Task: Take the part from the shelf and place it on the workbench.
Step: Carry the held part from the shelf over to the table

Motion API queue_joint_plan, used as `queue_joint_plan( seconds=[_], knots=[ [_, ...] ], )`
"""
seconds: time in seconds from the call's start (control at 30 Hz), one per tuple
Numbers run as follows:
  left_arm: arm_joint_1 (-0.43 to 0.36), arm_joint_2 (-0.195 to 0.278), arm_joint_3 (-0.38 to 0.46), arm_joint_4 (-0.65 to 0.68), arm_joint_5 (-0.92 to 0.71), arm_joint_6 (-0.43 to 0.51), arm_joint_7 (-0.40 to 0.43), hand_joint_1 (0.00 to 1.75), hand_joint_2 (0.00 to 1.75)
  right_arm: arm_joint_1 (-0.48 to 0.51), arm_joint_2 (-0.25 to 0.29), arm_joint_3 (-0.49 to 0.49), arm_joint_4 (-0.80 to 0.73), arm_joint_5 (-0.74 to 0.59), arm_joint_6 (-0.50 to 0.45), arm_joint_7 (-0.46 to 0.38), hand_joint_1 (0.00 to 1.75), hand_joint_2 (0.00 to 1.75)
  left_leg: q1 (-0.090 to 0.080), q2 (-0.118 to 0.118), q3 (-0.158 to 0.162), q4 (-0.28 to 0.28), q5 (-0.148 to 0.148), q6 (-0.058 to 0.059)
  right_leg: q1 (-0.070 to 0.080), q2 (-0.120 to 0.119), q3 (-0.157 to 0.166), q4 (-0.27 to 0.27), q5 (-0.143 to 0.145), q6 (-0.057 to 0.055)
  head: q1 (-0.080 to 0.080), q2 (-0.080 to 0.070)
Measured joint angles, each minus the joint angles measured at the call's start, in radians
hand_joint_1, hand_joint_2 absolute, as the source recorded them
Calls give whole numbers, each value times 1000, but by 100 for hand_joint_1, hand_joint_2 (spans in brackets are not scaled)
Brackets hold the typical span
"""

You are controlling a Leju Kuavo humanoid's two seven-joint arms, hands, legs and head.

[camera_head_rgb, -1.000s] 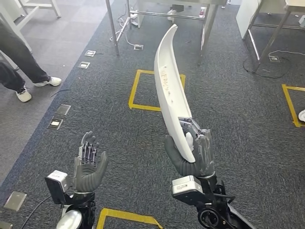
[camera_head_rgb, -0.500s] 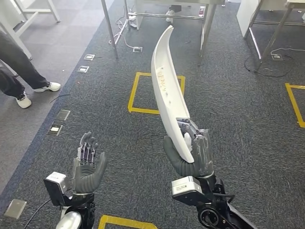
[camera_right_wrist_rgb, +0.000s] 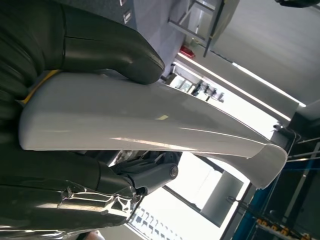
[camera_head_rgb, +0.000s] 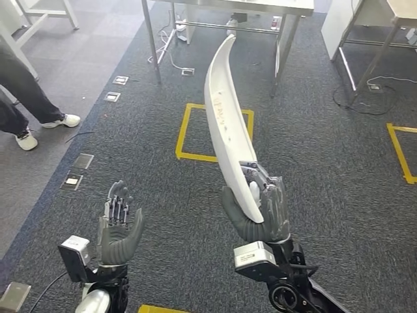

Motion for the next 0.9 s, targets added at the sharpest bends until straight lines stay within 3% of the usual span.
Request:
queue_joint_plan(
  seconds=[0.03,0.07,0.17,0.2,0.27,0.37,0.43,0.5,0.53,0.57,0.6,0.67,0.73,0.83,0.9],
  knots=[
    [1,0,0,0,0,0,0,0,175,0,0,1,1,-1,0,0,175,175,-2,0,6,0,-6,1,0,0,-29,33,-2,1,4,0],
    [2,0,0,0,0,0,0,0,175,0,0,2,2,-1,0,0,175,175,-3,-1,15,1,-13,1,0,0,-41,27,18,0,8,0],
    [3,0,0,0,1,0,0,0,175,0,-1,4,3,-2,0,0,175,175,-6,-3,50,0,-37,-4,4,-1,6,-155,154,-12,19,0],
    [3,0,0,0,1,0,1,0,175,0,-1,4,3,-3,0,0,175,175,-6,-3,55,0,-42,-7,8,-2,22,-210,174,-17,21,0],
    [3,0,0,0,2,0,1,0,175,0,-1,5,4,-3,0,0,175,175,-7,-2,57,1,-48,-16,15,-3,36,-250,177,-26,21,0],
    [1,1,-1,-3,2,2,2,0,175,0,-1,6,5,-4,0,-1,175,175,-8,1,51,34,-56,-30,8,-1,63,-266,179,-39,18,0],
    [-1,1,-1,-5,2,4,1,0,175,-1,-1,7,5,-5,0,-2,175,175,-4,2,-4,132,-82,-42,3,-1,82,-273,173,-45,8,0],
    [1,2,-1,-5,2,4,1,0,175,-2,-1,7,6,-5,0,-3,175,175,1,2,-98,266,-126,-53,1,-1,93,-274,161,-48,-6,0],
    [3,2,-2,-5,2,5,2,0,175,-1,-1,7,6,-5,0,-2,175,175,4,2,-135,307,-137,-57,1,0,100,-273,154,-47,-12,0],
    [4,3,-2,-5,2,5,2,0,175,-1,-1,7,6,-5,0,-2,175,175,7,3,-156,314,-132,-59,-1,1,109,-273,146,-46,-16,0],
    [4,3,-2,-5,2,5,2,0,175,-1,-1,7,6,-5,0,-1,175,175,9,3,-156,280,-103,-59,-2,2,120,-273,137,-44,-20,0],
    [3,5,-2,-5,2,5,3,0,175,-1,-1,8,7,-5,0,-1,175,175,12,5,-113,135,-3,-58,-5,3,143,-274,117,-36,-27,0],
    [3,6,-3,-5,2,6,5,0,175,-1,-1,8,7,-5,0,0,175,175,8,8,-79,31,47,-51,-4,5,157,-275,98,-24,-36,0],
    [2,7,-4,-7,1,8,7,0,175,-2,-1,8,8,-8,0,2,175,175,5,6,-67,11,46,-31,-2,6,166,-269,92,-5,-38,0],
    [0,6,-4,-9,0,9,7,0,175,-3,-1,8,8,-10,0,3,175,175,6,4,-45,6,38,-17,-4,3,137,-202,96,2,-30,0]
  ],
)
